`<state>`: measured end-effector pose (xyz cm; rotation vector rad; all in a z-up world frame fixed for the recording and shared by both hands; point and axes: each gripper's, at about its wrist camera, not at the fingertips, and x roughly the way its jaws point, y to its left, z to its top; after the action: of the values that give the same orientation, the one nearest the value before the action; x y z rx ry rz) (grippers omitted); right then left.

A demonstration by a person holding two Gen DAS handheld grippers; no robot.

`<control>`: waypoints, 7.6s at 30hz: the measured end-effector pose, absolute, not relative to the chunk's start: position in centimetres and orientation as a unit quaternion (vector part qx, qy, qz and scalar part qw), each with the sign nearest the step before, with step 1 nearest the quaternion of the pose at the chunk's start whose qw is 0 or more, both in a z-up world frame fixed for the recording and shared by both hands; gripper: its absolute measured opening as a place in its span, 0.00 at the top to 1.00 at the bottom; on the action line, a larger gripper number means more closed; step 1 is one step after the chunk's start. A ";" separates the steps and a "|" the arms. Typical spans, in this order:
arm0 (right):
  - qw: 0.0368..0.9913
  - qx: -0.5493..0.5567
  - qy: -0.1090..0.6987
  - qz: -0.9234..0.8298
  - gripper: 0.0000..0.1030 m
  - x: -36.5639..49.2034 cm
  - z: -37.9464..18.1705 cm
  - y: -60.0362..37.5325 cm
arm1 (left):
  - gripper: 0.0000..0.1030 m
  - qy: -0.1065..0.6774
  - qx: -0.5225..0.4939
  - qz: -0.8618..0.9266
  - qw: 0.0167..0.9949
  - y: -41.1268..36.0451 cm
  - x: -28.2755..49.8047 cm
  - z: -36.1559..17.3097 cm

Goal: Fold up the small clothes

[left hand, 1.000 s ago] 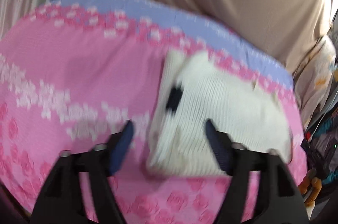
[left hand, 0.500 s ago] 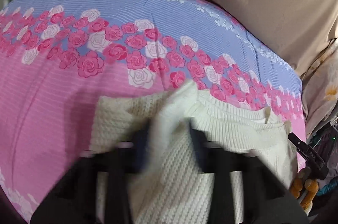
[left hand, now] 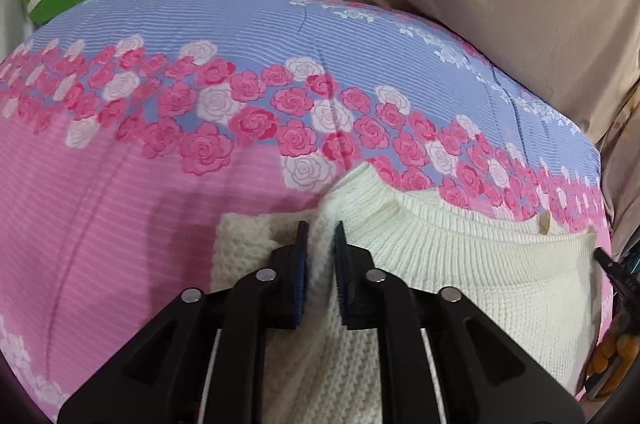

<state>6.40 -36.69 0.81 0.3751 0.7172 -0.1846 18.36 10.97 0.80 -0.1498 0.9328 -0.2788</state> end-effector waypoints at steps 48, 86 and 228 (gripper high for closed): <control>0.903 0.181 0.382 -0.072 0.81 -1.5 -1.1 -38.8 | 0.75 0.442 -0.076 -0.207 0.869 14.5 10.6 0.6; 0.913 0.087 0.378 0.125 0.82 2.1 0.8 -22.2 | 0.46 0.347 0.003 -0.198 0.917 6.7 5.4 6.5; 0.888 0.203 0.406 0.078 0.32 1.6 1.8 -35.0 | 0.28 0.399 -0.041 -0.329 0.855 -0.5 -2.4 5.4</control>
<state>1.57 -34.99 1.85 0.4219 0.8444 0.1613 -2.39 -0.49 5.35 -0.0859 0.8397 -0.6929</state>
